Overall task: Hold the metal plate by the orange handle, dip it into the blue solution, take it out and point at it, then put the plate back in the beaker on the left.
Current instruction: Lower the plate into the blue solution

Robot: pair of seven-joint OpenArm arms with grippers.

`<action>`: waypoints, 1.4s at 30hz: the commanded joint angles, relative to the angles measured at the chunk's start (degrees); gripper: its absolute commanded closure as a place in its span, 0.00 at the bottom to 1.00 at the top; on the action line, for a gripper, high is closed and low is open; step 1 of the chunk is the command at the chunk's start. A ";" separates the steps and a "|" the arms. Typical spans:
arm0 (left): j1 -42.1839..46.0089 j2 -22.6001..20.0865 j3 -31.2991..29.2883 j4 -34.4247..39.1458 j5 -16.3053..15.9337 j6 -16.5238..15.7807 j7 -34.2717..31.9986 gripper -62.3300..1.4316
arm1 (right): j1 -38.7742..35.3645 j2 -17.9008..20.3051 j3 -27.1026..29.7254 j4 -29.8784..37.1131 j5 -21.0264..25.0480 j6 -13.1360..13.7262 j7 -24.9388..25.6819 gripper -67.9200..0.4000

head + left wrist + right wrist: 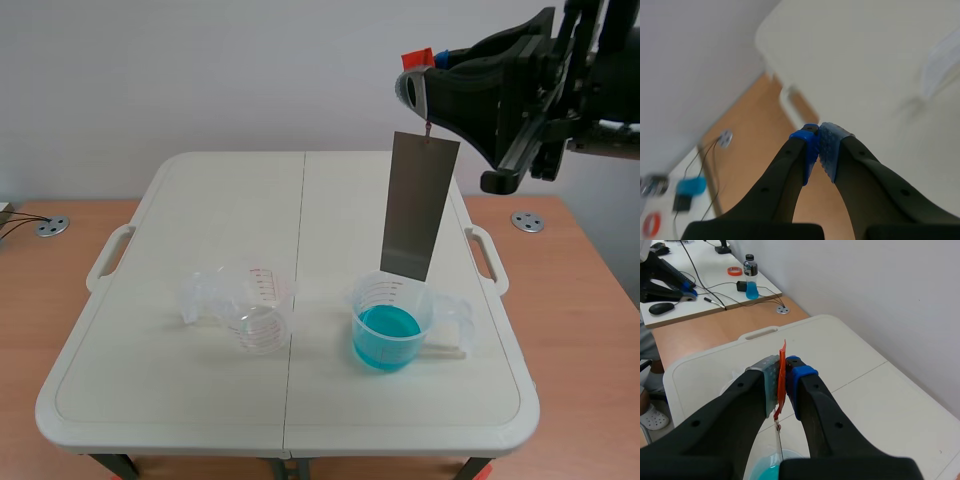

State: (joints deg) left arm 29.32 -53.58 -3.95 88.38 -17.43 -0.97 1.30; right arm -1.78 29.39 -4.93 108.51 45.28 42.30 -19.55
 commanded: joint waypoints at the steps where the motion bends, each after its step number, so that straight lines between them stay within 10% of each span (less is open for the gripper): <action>1: 4.22 1.36 -1.27 -0.66 -0.15 1.42 0.26 0.93 | 0.68 0.57 0.26 0.59 0.61 0.42 0.85 0.98; 10: 23.87 10.23 -4.48 -3.89 0.11 4.22 0.20 0.93 | 0.68 0.42 0.17 -0.24 0.68 0.42 1.57 0.98; 25: 25.90 32.41 -0.09 -13.44 0.52 -1.79 0.24 0.93 | 0.70 -3.04 0.02 -8.09 0.33 0.42 4.46 0.98; 42: 25.83 37.55 0.83 -15.58 0.48 -2.03 1.55 0.93 | 1.01 -6.93 -3.34 -16.61 -3.17 0.42 4.92 0.98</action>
State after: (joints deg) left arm 55.07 -16.19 -2.96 72.10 -16.97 -2.87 3.38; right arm -1.78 22.46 -8.14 91.57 41.50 42.24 -15.90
